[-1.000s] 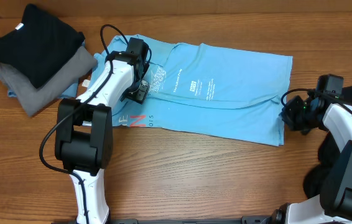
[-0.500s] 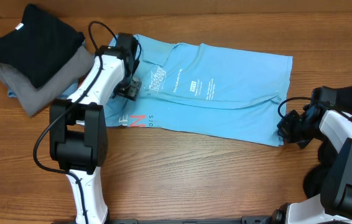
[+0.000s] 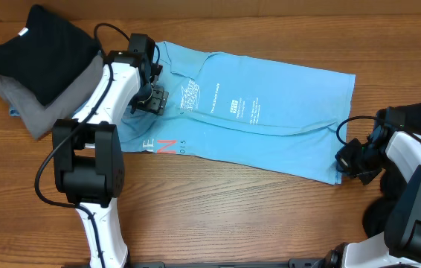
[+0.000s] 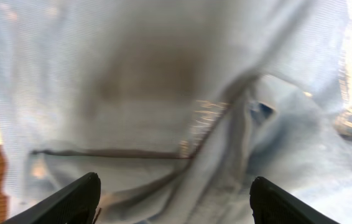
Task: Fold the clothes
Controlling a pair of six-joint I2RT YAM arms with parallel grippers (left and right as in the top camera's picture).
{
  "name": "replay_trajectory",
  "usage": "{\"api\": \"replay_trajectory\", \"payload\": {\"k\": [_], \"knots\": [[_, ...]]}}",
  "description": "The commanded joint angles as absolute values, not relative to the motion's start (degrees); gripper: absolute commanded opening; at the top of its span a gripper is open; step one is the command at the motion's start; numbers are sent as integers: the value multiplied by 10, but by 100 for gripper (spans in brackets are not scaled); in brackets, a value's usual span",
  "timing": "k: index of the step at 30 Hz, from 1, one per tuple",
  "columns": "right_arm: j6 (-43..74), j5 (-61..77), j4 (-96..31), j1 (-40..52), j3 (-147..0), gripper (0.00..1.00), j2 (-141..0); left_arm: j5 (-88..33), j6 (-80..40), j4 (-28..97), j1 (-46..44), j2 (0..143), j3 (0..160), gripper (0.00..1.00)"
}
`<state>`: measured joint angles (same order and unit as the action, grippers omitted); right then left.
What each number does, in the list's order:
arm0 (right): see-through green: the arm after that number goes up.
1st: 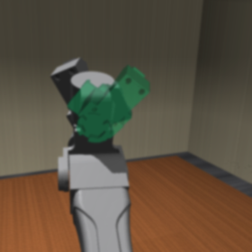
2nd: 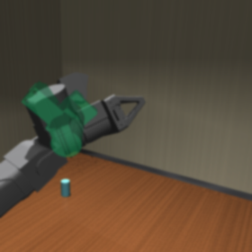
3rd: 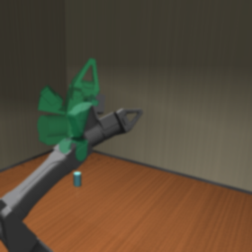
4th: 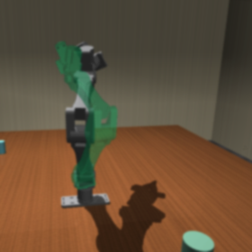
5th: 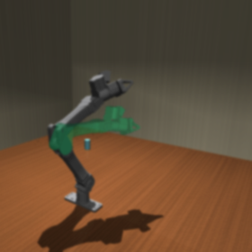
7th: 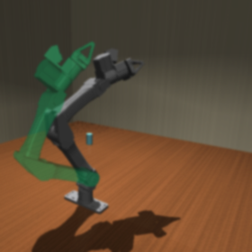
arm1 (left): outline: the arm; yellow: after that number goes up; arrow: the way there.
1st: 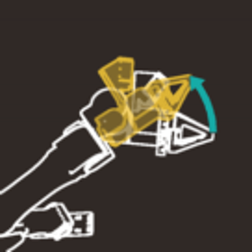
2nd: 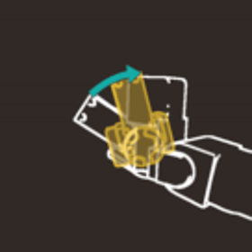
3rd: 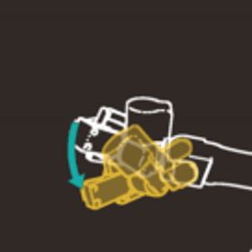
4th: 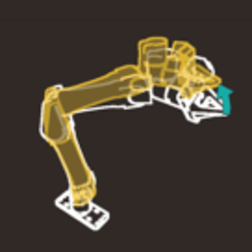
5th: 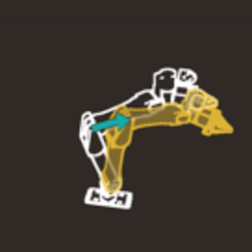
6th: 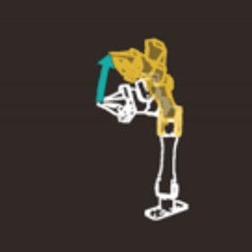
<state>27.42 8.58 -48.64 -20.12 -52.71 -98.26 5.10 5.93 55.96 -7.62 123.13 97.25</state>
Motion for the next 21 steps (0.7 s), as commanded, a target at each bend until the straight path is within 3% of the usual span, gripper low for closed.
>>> {"api": "replay_trajectory", "payload": {"k": [1, 4, 9, 14, 17, 20, 21], "knots": [[281, 39, -487, -206, -525, 4, -991, 12, 58, 565, -75, 1249, 959, 80], [281, 39, -485, -206, -525, 4, -991, 36, 69, 552, -74, 1251, 943, 75], [281, 39, -484, -206, -525, 4, -991, 45, 68, 537, -68, 1252, 938, 49], [281, 39, -484, -206, -525, 4, -991, 42, 69, 539, -67, 1253, 931, 53], [281, 39, -483, -206, -525, 4, -991, 42, 69, 540, -67, 1253, 924, 37], [281, 39, -483, -206, -525, 4, -991, 47, 69, 548, -67, 1253, 926, 9], [281, 39, -483, -206, -525, 4, -991, 54, 68, 556, -67, 1253, 931, 4]]}}
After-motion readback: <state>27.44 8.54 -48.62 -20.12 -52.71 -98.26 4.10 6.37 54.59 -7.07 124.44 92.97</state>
